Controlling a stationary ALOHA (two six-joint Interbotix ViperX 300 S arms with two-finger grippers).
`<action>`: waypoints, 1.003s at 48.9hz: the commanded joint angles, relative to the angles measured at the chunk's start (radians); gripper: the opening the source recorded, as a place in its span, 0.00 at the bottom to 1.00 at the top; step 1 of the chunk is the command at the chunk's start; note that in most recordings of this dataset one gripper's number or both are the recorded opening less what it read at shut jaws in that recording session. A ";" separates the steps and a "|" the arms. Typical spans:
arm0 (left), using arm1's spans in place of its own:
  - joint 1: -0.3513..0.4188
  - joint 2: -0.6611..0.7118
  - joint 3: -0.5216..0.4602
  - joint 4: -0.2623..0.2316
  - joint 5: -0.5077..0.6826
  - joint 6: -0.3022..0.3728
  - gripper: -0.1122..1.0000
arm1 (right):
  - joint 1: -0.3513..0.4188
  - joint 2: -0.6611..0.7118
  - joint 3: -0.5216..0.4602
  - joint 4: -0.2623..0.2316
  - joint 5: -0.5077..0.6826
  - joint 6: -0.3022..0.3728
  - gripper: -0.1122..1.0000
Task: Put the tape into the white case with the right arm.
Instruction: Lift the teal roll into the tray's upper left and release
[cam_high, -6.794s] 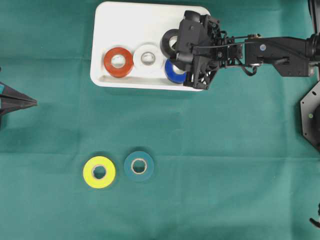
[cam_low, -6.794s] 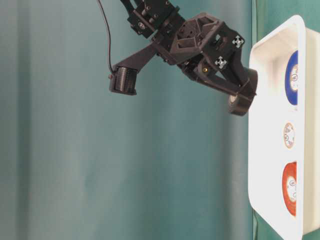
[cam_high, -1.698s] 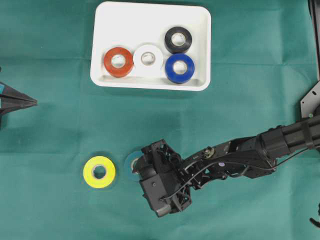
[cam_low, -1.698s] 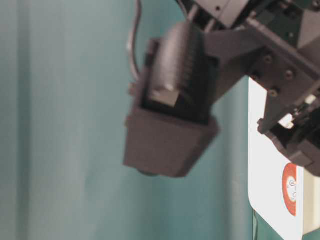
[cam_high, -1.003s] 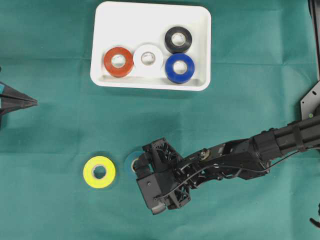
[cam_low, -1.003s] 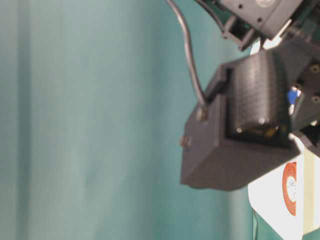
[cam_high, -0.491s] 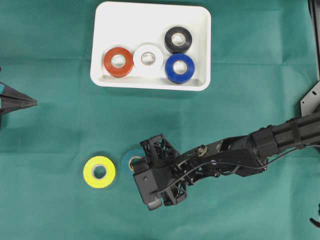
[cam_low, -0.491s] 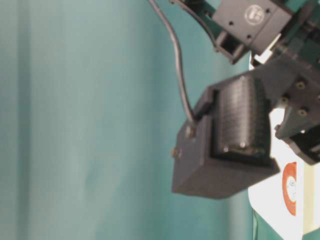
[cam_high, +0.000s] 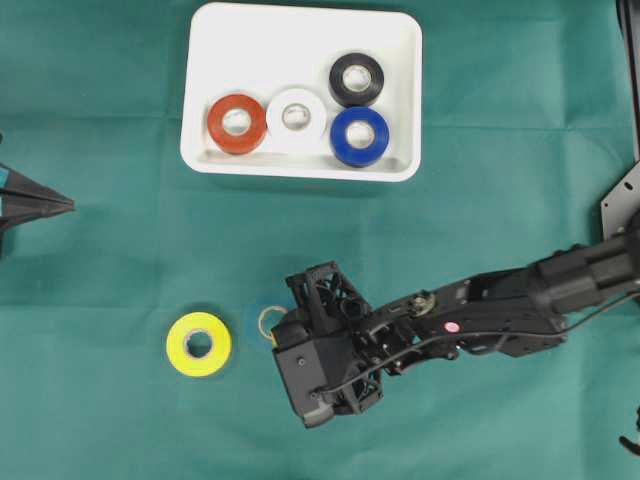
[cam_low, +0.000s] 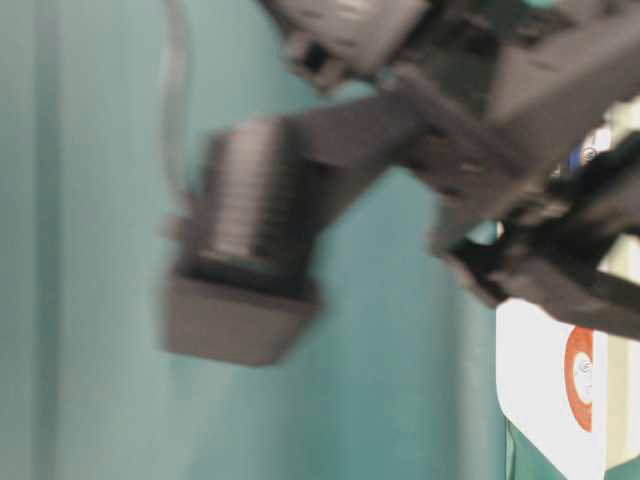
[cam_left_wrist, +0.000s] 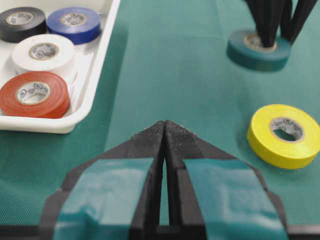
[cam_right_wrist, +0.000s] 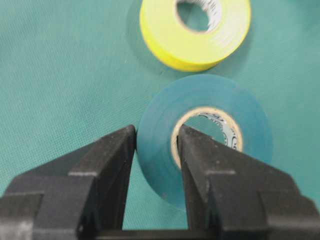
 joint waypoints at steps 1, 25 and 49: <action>0.002 0.008 -0.011 -0.002 -0.008 -0.002 0.11 | -0.002 -0.055 -0.025 -0.002 0.017 -0.002 0.10; 0.003 0.008 -0.012 -0.002 -0.009 -0.002 0.11 | -0.137 -0.064 -0.026 -0.002 0.026 -0.003 0.10; 0.002 0.008 -0.012 -0.002 -0.009 -0.002 0.11 | -0.403 -0.091 -0.026 -0.118 0.009 -0.006 0.10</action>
